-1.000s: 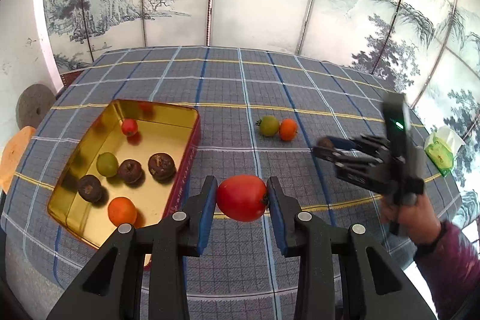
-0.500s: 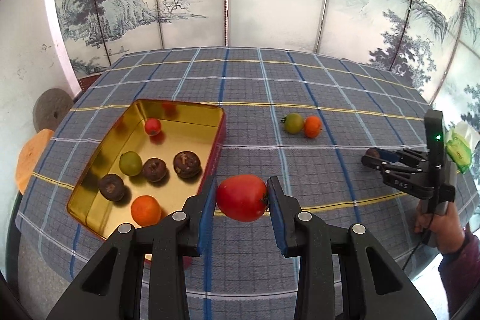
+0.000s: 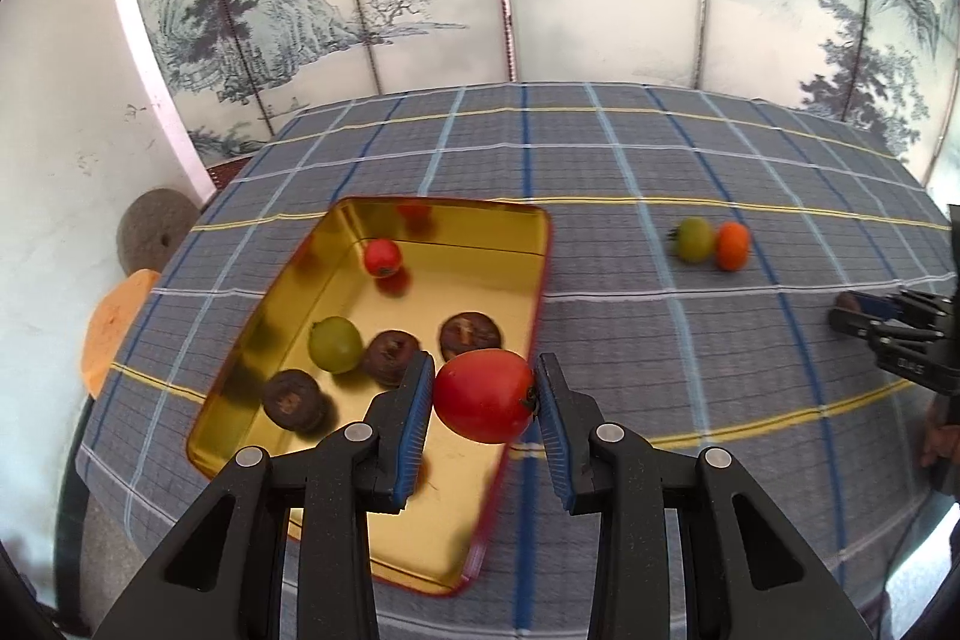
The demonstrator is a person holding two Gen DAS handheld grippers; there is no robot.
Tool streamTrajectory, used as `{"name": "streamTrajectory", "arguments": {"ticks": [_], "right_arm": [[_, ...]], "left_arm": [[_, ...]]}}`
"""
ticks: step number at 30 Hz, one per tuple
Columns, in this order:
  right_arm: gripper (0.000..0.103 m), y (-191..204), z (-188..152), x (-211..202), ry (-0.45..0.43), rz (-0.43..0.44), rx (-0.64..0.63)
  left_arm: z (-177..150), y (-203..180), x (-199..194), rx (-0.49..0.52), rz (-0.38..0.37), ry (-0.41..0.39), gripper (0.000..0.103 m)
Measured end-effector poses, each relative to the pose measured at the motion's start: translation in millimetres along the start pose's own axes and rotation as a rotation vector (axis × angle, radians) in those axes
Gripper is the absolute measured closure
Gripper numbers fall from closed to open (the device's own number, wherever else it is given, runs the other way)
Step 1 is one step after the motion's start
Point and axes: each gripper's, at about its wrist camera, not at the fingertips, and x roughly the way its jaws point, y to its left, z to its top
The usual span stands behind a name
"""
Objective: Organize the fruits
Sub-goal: 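Hold the tomato over the tin with the left gripper while the right grasps a dark brown fruit, then lower the red tomato into the tin and open the left gripper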
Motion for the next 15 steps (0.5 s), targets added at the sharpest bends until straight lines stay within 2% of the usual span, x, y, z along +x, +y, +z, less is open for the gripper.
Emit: {"name": "streamTrajectory", "arguments": {"ticks": [3, 13, 14, 15], "right_arm": [[0.07, 0, 0, 0, 0.0, -0.002, 0.0], [0.07, 1, -2, 2, 0.005, -0.002, -0.006], [0.07, 1, -2, 2, 0.006, -0.004, -0.009], [0.07, 1, -2, 3, 0.007, -0.005, -0.011]], "left_arm": [[2, 6, 11, 0.006, 0.047, -0.001, 0.067], [5, 24, 42, -0.017, 0.118, 0.045, 0.066], [5, 25, 42, -0.019, 0.122, 0.045, 0.061], [4, 26, 41, -0.02, 0.126, 0.041, 0.051]]}}
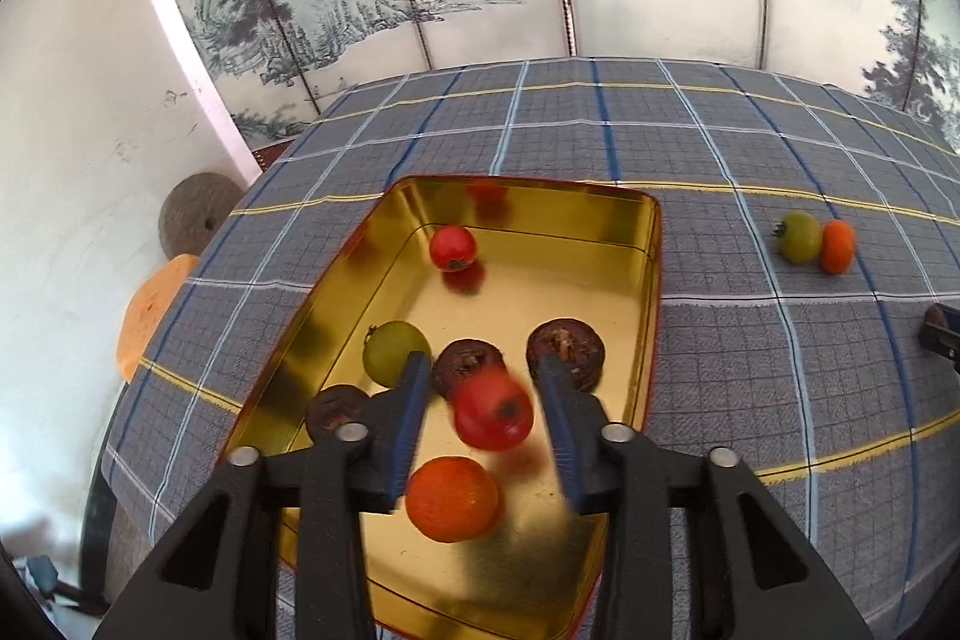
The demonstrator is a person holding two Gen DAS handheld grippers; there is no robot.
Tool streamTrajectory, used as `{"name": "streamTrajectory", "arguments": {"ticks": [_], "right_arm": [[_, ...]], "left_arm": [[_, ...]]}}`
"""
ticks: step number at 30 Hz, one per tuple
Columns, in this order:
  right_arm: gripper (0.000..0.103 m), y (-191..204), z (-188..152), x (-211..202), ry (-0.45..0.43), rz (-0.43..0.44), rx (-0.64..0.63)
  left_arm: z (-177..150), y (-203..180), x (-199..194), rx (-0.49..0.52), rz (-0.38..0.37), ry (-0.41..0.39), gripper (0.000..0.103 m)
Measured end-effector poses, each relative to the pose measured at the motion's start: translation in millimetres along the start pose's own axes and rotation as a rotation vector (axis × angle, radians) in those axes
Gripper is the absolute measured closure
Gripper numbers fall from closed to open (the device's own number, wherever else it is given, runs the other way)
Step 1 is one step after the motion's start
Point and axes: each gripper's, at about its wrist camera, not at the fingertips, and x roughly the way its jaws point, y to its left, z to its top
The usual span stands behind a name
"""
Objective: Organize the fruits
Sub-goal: 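Lower the red tomato into the tin and open the left gripper, then carry the dark brown fruit over the tin and release it inside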
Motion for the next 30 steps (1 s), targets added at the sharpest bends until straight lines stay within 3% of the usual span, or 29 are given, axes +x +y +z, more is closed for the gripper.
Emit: {"name": "streamTrajectory", "arguments": {"ticks": [3, 10, 15, 22, 25, 30], "right_arm": [[0.07, 0, -1, 0, 0.002, -0.002, 0.001], [0.07, 8, -2, -6, 0.001, 0.026, 0.023], [0.07, 33, 11, -14, -0.022, 0.089, 0.005], [0.07, 109, 56, -18, -0.06, 0.25, -0.093], [0.07, 148, 82, -6, -0.057, 0.328, -0.141], [0.07, 206, 124, 43, -0.002, 0.381, -0.198]], "left_arm": [[-1, 4, -8, -0.009, 0.031, -0.04, 0.032], [-14, 41, -44, -0.151, 0.02, -0.102, 0.02], [-50, 74, -69, -0.264, 0.034, -0.133, 0.017], [-92, 98, -91, -0.36, 0.011, -0.143, 0.017], [-99, 99, -94, -0.347, -0.011, -0.116, 0.017], [-103, 90, -101, -0.265, 0.077, -0.101, 0.017]]}}
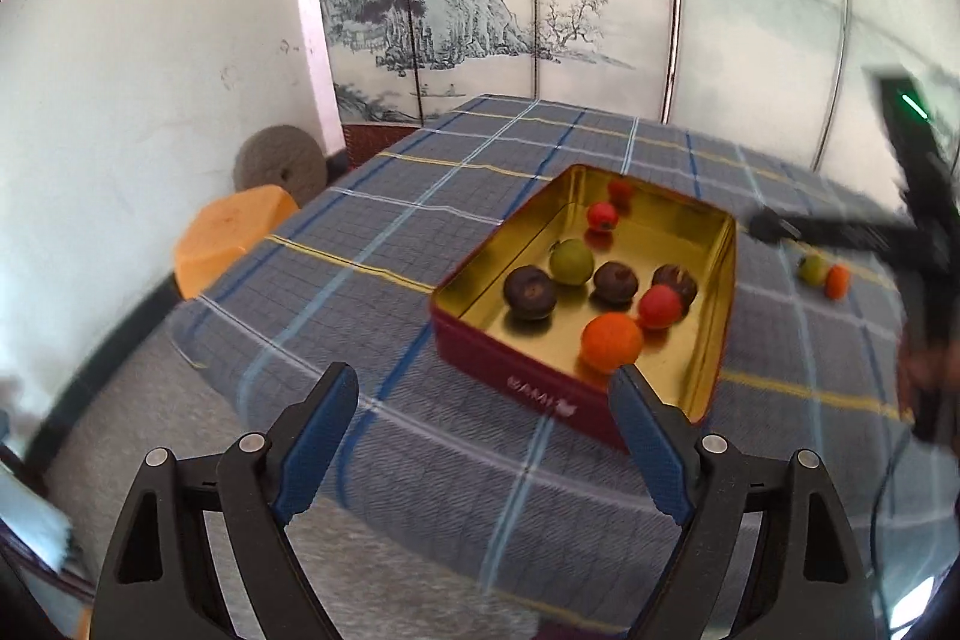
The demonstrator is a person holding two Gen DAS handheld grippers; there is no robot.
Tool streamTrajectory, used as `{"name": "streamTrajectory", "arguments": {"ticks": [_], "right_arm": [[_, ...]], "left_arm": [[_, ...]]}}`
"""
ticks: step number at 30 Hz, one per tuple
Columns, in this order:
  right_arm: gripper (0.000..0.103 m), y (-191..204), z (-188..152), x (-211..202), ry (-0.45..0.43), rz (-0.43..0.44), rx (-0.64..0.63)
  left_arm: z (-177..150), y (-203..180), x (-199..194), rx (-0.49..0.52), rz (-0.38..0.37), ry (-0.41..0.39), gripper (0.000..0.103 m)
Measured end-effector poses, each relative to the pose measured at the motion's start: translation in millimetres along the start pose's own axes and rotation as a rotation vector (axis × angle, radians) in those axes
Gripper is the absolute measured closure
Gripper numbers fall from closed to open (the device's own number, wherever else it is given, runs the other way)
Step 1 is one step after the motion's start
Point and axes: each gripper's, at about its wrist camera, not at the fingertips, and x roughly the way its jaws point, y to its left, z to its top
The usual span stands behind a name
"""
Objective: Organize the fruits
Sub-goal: 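Carry the dark brown fruit over the tin and release it inside, then move the left gripper to the green lime and grasp it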
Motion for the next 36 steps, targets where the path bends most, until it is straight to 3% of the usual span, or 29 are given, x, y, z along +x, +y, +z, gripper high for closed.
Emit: {"name": "streamTrajectory", "arguments": {"ticks": [5, 6, 7, 8, 10, 13, 15, 18, 23, 28, 32, 36], "right_arm": [[0.068, 17, 26, 56, 0.068, 0.024, 0.023], [0.067, 20, 29, 64, 0.078, 0.033, 0.035], [0.058, 20, 31, 67, 0.076, 0.048, 0.048], [0.043, 19, 33, 65, 0.053, 0.06, 0.074], [0.029, 17, 33, 46, -0.036, 0.074, 0.11], [0.028, 7, 21, 4, -0.133, 0.055, 0.12], [0.026, -2, 2, -25, -0.175, -0.009, 0.103], [0.007, -25, -45, -66, -0.204, -0.164, 0.098], [0.007, -86, -114, -109, -0.101, -0.437, 0.12], [0.007, -135, -155, -141, -0.043, -0.61, 0.167], [0.002, -160, -171, -154, -0.039, -0.658, 0.219], [0.0, -171, -173, -153, -0.033, -0.613, 0.269]], "left_arm": [[-10, 0, -7, 0.012, -0.011, 0.024, 0.017], [-11, 0, -8, 0.012, -0.019, 0.031, 0.017], [-12, -1, -7, 0.016, -0.024, 0.037, 0.017], [-12, -2, -7, 0.022, -0.022, 0.041, 0.017], [-14, -3, -6, 0.036, -0.003, 0.039, 0.017], [-14, -5, -6, 0.044, -0.014, 0.032, 0.017], [-12, -6, -8, 0.05, -0.025, 0.021, 0.017], [-11, -14, -12, 0.074, -0.079, 0.011, 0.017], [-8, -46, -18, 0.18, -0.185, 0.011, 0.017], [4, -90, -29, 0.298, -0.294, -0.046, 0.017], [26, -123, -23, 0.342, -0.456, -0.008, 0.017], [66, -165, 0, 0.395, -0.597, 0.078, 0.017]]}}
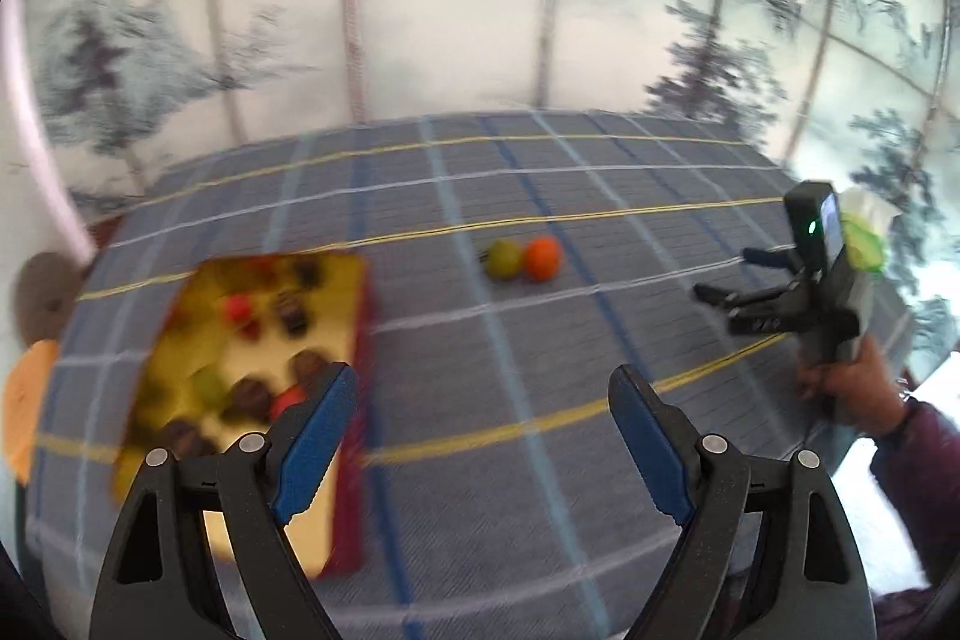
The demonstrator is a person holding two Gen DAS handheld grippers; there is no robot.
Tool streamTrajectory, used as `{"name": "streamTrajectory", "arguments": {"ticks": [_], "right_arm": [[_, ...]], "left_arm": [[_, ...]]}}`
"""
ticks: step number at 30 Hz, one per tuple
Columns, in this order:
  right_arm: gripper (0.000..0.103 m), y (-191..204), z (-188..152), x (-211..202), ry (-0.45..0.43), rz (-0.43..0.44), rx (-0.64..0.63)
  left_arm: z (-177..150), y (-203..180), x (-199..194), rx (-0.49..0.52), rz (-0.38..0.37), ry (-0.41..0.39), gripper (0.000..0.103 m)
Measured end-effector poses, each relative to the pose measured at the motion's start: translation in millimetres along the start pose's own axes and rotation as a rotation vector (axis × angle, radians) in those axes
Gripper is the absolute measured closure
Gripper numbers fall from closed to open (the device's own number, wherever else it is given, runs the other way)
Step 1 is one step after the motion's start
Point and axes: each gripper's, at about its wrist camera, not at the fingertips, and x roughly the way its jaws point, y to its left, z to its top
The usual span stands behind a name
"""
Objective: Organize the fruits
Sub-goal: 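Move the left gripper to the green lime and grasp it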
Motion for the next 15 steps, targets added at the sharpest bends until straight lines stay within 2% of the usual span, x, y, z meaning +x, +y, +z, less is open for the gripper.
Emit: {"name": "streamTrajectory", "arguments": {"ticks": [1, 3, 6, 9, 13, 15], "right_arm": [[0.0, -1, 0, 1, 0.007, 0.014, 0.009], [0.0, -3, -1, 3, 0.02, 0.043, 0.013], [0.0, -4, -2, 5, 0.023, 0.08, 0.013], [0.0, -2, -2, 7, 0.023, 0.113, 0.008], [0.0, -1, -3, 4, 0.009, 0.148, 0.006], [0.0, 0, -3, 3, 0.007, 0.164, 0.003]], "left_arm": [[10, 1, 9, -0.004, -0.028, 0.02, 0.017], [37, 8, 39, -0.059, -0.099, 0.109, 0.017], [67, 22, 84, -0.245, -0.153, 0.233, 0.018], [82, 28, 119, -0.404, -0.225, 0.302, 0.018], [87, 31, 159, -0.534, -0.186, 0.348, 0.02], [87, 31, 176, -0.588, -0.171, 0.372, 0.034]]}}
